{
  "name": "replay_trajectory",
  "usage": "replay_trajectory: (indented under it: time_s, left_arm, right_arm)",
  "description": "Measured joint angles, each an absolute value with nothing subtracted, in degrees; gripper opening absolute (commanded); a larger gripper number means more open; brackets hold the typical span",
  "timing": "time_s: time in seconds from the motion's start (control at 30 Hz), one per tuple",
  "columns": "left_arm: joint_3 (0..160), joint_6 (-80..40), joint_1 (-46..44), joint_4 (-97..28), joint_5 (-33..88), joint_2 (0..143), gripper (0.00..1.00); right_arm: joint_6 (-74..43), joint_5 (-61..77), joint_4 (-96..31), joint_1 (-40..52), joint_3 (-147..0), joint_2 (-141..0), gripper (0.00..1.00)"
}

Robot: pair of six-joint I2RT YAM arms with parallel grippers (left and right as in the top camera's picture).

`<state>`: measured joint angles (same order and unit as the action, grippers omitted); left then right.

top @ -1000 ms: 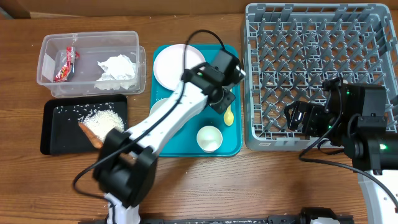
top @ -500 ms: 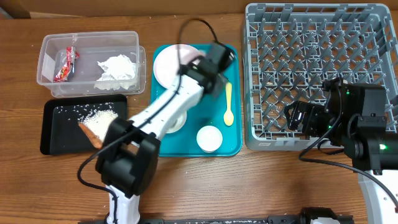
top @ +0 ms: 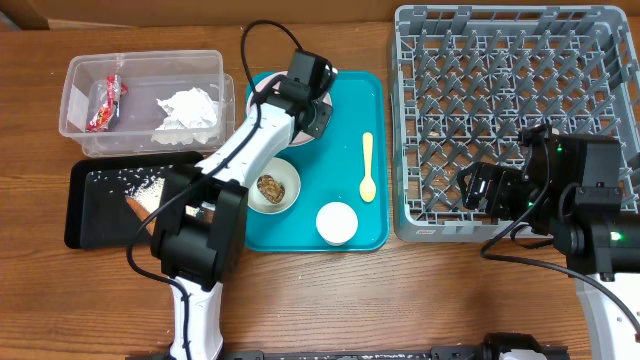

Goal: Sort waste into correct bins and load items into the dishwasher
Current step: 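Reach left gripper to the mushroom bowl and grasp its rim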

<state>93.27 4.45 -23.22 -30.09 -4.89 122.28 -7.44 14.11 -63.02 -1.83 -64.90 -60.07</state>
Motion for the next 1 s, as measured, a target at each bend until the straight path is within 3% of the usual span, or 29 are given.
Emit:
replay_trajectory:
  time_s: [0.03, 0.07, 0.2, 0.33, 0.4, 0.53, 0.67, 0.77, 1.0]
  left_arm:
    - [93.27, 4.43, -23.59, -30.46, -4.67, 122.28, 0.88]
    - [93.27, 4.45, -23.99, -30.89, -4.51, 122.28, 1.00]
    - [93.60, 3.05, -24.51, -34.15, -5.04, 122.28, 1.00]
    - [98.70, 0.01, -24.47, -46.76, -6.31, 122.28, 1.00]
    - [104.90, -1.39, -24.36, -55.68, -6.72, 122.28, 0.90]
    - [116.29, -4.93, -24.43, -68.34, -7.11, 120.05, 0.81]
    - [118.78, -13.85, -24.77, -79.02, -7.35, 116.29, 0.67]
    - [115.35, -19.70, -24.77, -80.18, -7.14, 115.57, 0.62]
    - [98.48, -25.47, -25.82, -69.06, -3.97, 116.75, 0.58]
  right_arm:
    - [-7.44, 14.11, -63.00, -1.85, -64.90, -60.07, 1.00]
    - [-7.49, 14.11, -63.02, -1.83, -64.90, -60.07, 1.00]
    - [-7.46, 14.11, -63.02, -1.85, -64.90, -60.07, 1.00]
    - [-7.46, 14.13, -62.96, -1.83, -64.90, -60.07, 1.00]
    - [-7.49, 14.11, -62.59, -1.83, -64.90, -60.07, 1.00]
    - [-7.46, 14.11, -62.48, -1.85, -64.90, -60.07, 1.00]
    - [-7.46, 14.11, -62.46, -1.83, -64.90, -60.07, 1.00]
    - [-7.49, 14.09, -62.43, -1.83, -64.90, -60.07, 1.00]
    - [-7.46, 14.11, -62.13, -1.83, -64.90, -60.07, 1.00]
